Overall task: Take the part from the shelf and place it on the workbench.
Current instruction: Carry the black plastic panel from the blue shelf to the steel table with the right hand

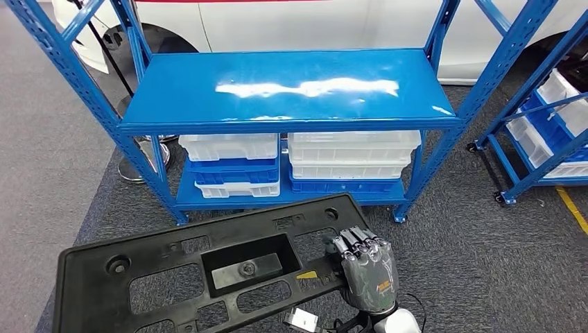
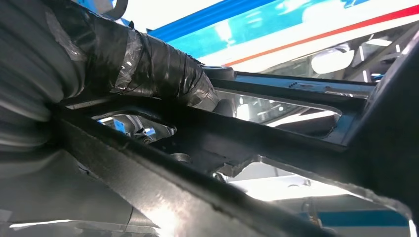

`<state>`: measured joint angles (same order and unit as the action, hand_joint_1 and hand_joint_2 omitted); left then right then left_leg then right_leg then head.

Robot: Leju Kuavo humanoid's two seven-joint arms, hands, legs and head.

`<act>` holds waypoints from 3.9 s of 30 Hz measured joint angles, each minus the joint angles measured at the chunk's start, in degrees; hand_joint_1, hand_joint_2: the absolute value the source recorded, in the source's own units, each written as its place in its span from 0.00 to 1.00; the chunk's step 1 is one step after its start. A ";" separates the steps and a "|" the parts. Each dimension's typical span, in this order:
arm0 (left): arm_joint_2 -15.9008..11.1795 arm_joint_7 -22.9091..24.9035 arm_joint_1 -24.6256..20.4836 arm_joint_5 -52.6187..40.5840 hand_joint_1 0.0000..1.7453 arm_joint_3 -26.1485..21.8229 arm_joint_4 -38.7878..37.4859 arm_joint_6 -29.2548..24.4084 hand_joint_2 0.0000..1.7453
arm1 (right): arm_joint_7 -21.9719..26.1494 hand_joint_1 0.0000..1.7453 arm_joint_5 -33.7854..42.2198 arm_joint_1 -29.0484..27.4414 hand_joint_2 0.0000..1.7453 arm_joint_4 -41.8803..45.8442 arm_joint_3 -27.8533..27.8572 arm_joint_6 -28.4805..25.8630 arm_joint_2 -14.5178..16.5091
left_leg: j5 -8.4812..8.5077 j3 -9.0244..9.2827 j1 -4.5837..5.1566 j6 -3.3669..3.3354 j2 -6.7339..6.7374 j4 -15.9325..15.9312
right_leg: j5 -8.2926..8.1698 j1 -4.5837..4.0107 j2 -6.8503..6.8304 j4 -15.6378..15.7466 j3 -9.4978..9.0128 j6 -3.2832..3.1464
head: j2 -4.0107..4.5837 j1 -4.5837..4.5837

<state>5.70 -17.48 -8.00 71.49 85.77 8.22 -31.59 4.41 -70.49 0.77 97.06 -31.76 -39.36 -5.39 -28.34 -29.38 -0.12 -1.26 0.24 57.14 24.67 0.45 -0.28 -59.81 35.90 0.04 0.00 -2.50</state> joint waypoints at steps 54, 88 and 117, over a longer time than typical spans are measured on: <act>-0.04 -1.21 0.71 3.33 0.00 0.02 -0.07 -1.02 1.00 | 19.20 0.99 9.99 -17.78 1.00 11.10 23.96 -0.22 12.99 | -4.57 -6.84 -0.52 1.73 0.01 13.30 | 2.90 0.14 1.45 -0.55 -1.85 -1.95 | 0.00 0.01; -0.01 -1.07 0.78 4.69 0.00 0.04 -0.15 -1.07 1.00 | 25.00 0.99 15.62 -21.10 1.00 13.33 29.96 -0.25 18.57 | -0.49 -1.27 -0.39 1.05 -2.26 2.02 | 2.41 0.07 3.20 -0.32 -1.75 -1.52 | 0.00 0.01; 0.17 -0.43 0.95 5.11 0.00 1.52 -0.21 -1.15 1.00 | 29.92 0.99 23.17 -23.58 1.00 14.82 33.71 -0.29 20.97 | -1.61 -2.68 -0.47 1.02 -2.07 5.67 | 2.75 -0.18 3.92 0.23 -2.60 -2.14 | 0.00 -0.09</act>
<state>5.87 -17.91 -7.05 76.61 87.29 8.01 -32.74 34.33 -47.32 -22.80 111.87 1.95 -39.65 15.58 -29.95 -32.06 -0.59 -0.23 -1.83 62.80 27.42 0.27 3.64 -59.58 33.31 -2.11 0.00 -2.59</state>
